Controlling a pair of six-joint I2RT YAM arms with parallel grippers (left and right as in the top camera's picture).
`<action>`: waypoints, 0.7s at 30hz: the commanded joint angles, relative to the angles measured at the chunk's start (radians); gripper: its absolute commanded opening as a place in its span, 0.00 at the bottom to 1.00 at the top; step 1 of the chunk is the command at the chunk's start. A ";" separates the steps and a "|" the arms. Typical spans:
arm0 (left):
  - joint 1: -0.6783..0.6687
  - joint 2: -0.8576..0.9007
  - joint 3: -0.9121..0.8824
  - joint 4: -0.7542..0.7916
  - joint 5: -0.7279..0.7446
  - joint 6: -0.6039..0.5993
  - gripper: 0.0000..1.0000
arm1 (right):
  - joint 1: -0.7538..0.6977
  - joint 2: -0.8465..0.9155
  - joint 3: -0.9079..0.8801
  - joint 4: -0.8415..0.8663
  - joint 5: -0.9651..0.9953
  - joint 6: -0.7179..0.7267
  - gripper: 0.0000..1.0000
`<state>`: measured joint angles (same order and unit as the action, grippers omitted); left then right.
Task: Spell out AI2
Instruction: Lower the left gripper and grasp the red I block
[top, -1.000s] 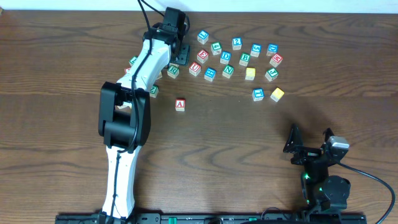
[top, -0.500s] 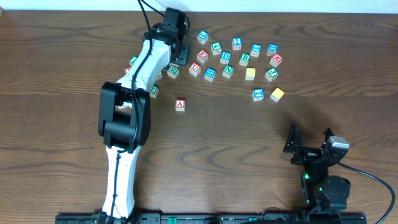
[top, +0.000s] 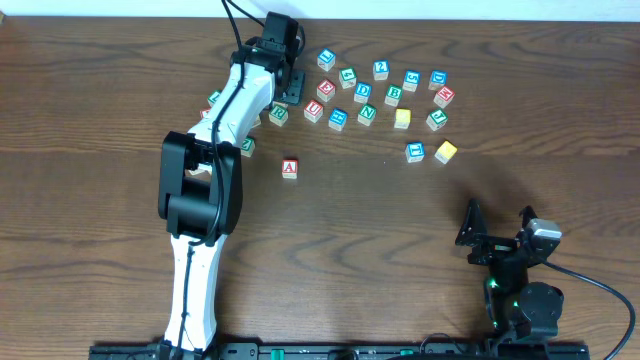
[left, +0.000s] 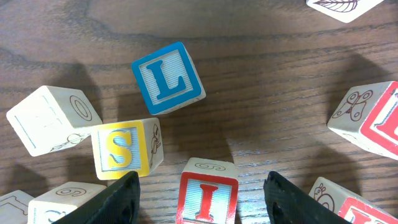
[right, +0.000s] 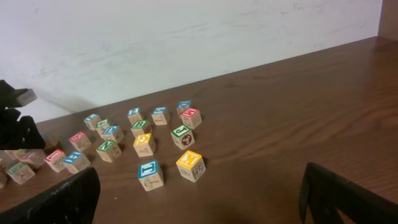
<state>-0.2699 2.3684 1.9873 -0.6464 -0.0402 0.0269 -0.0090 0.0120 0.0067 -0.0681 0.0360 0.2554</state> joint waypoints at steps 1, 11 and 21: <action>0.003 0.026 -0.007 0.001 -0.012 0.006 0.63 | -0.005 -0.006 -0.002 -0.003 -0.002 0.006 0.99; 0.007 0.060 -0.007 0.013 -0.013 0.007 0.63 | -0.005 -0.006 -0.002 -0.003 -0.002 0.006 0.99; 0.003 0.042 -0.006 0.012 -0.013 0.006 0.62 | -0.005 -0.006 -0.002 -0.003 -0.002 0.006 0.99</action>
<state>-0.2691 2.4145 1.9854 -0.6308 -0.0402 0.0269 -0.0090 0.0120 0.0067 -0.0681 0.0360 0.2554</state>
